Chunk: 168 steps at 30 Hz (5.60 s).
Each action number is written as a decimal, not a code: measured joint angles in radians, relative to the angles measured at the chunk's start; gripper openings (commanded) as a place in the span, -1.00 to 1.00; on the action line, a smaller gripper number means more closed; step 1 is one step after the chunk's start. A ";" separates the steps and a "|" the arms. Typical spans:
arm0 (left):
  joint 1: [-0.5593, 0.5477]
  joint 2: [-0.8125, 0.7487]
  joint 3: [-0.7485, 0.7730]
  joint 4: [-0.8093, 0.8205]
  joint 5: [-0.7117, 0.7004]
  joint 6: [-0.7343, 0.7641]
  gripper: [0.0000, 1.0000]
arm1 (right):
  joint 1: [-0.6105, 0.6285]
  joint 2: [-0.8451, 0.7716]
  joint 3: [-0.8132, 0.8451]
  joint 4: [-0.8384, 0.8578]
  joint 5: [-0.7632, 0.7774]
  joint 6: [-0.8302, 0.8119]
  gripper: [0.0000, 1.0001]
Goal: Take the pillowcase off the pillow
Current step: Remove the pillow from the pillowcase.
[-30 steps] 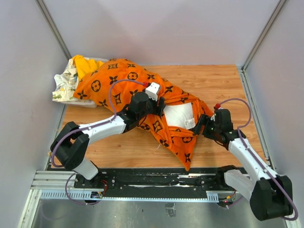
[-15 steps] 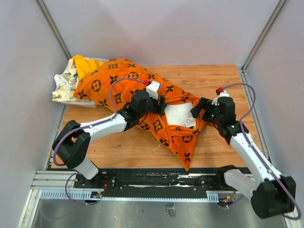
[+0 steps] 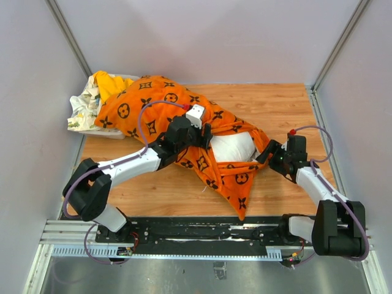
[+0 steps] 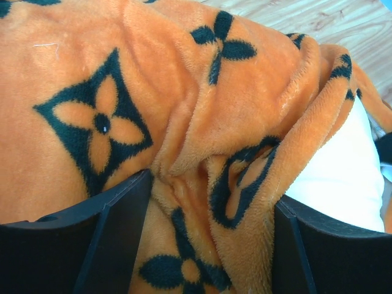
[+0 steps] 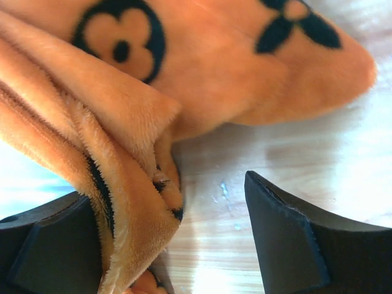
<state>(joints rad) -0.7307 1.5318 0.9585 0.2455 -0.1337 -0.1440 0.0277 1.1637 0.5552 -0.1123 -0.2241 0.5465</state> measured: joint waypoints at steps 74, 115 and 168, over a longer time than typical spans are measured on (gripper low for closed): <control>-0.315 0.314 0.288 -0.215 -0.387 -0.031 -0.99 | -0.023 -0.119 -0.029 0.035 -0.117 0.041 0.15; -0.065 -0.023 0.205 -0.331 -0.080 0.001 -0.99 | 0.720 -0.070 0.161 0.182 0.069 -0.206 0.18; -0.011 -0.034 0.427 -0.398 -0.210 0.001 -0.99 | 1.023 -0.340 -0.036 0.480 0.282 -0.413 0.97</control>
<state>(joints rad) -0.7422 1.4982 1.3857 -0.1524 -0.3435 -0.1432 1.0504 0.8242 0.5194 0.3679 0.0574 0.1337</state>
